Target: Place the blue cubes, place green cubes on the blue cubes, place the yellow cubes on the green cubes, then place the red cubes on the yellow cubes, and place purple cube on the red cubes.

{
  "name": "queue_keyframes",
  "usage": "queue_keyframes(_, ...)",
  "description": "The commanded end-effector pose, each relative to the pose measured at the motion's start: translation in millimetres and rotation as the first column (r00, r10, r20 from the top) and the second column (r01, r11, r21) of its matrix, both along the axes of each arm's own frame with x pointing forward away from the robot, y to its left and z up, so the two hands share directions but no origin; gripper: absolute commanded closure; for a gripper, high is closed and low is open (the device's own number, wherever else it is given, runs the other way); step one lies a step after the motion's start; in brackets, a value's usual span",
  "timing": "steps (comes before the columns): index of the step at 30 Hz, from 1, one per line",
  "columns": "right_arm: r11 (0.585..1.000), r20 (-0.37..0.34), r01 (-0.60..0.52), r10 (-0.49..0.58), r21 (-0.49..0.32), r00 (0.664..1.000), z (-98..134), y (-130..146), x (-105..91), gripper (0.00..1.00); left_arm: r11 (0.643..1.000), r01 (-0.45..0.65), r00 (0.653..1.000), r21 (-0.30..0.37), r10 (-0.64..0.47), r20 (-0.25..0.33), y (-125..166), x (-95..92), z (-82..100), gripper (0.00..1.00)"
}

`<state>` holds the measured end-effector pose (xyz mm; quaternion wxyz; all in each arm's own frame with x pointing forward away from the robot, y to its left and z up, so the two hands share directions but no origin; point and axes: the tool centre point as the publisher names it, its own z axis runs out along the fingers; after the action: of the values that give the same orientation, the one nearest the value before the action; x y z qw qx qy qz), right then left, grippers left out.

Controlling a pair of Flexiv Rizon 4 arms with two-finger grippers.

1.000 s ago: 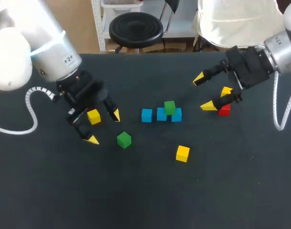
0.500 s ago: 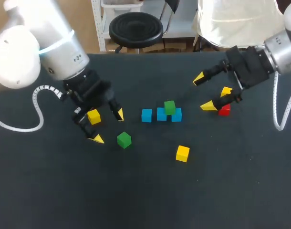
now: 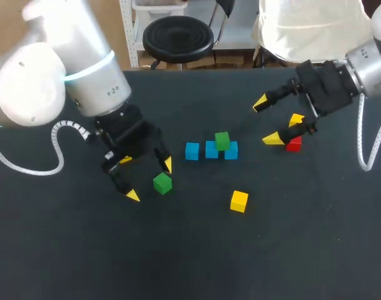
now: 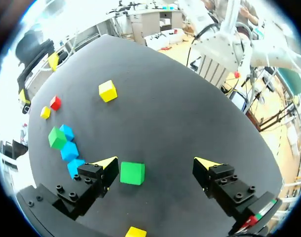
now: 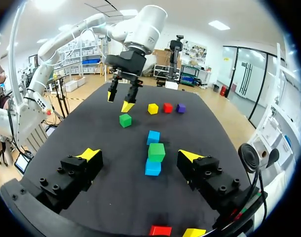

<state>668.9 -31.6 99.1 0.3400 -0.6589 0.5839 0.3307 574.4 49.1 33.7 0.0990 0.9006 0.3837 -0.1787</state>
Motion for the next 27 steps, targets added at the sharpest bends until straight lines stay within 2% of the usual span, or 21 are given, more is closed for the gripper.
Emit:
queue_keyframes(1,1.000,0.001,0.001,-0.001,-0.001,1.000,0.4,-0.2,-0.6,0.00,1.000,-0.007,1.000,0.006,0.007,-0.003,-2.9,3.8,-6.0,0.00)
queue_keyframes(3,1.000,0.001,0.001,-0.001,-0.001,1.000,0.4,-0.2,-0.6,0.00,1.000,-0.026,0.999,0.005,0.026,-0.029,-2.6,13.9,-9.2,0.00)
queue_keyframes(9,1.000,0.001,0.001,-0.001,-0.001,1.000,0.4,-0.2,-0.6,0.00,0.997,-0.070,0.997,0.030,0.071,-0.007,-4.7,35.4,-11.5,0.00)
queue_keyframes(18,1.000,0.001,0.001,-0.001,-0.001,1.000,0.4,-0.2,-0.6,0.00,0.997,-0.033,0.999,0.066,0.035,-0.030,-23.0,38.5,-24.2,0.00)
queue_keyframes(27,1.000,0.001,0.001,-0.001,-0.001,1.000,0.4,-0.2,-0.6,0.00,0.997,-0.066,0.997,0.047,0.068,-0.040,-10.1,36.7,-22.3,0.00)
